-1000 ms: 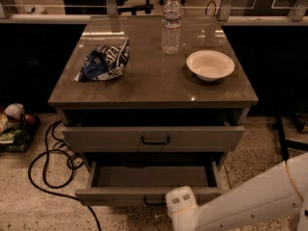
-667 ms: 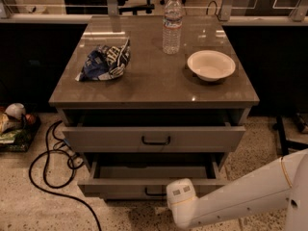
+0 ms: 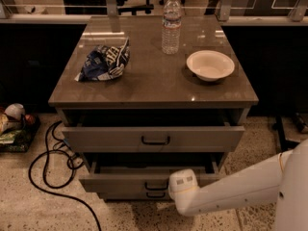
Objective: Close middle drawer
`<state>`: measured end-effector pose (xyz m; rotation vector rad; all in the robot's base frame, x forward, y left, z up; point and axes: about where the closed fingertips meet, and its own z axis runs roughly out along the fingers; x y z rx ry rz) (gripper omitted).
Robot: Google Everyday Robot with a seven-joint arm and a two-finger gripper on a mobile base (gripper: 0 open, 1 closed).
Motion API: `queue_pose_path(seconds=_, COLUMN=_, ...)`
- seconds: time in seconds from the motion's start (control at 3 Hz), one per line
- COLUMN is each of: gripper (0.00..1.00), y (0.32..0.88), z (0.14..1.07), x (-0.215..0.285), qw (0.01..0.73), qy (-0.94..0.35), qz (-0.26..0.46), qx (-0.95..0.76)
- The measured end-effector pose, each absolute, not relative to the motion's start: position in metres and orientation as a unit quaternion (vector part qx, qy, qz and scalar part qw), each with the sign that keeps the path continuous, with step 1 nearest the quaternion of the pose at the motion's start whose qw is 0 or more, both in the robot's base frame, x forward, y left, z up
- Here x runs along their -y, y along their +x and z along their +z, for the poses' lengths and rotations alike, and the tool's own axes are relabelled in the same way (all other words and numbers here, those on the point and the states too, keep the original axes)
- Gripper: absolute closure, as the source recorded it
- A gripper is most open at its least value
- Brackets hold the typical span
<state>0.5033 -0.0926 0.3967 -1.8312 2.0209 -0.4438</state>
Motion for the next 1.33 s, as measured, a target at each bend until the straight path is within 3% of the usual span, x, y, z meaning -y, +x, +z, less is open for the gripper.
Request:
queue_pose_path(seconds=0.67, gripper=1.00, y=0.560, z=0.390, x=0.104, qw=0.213, qy=-0.667, qz=-0.170, qx=-0.693)
queue_pose_path(seconds=1.33, gripper=1.00, y=0.570, z=0.387, x=0.106, qw=0.220, qy=-0.672, qz=-0.173, qx=-0.685)
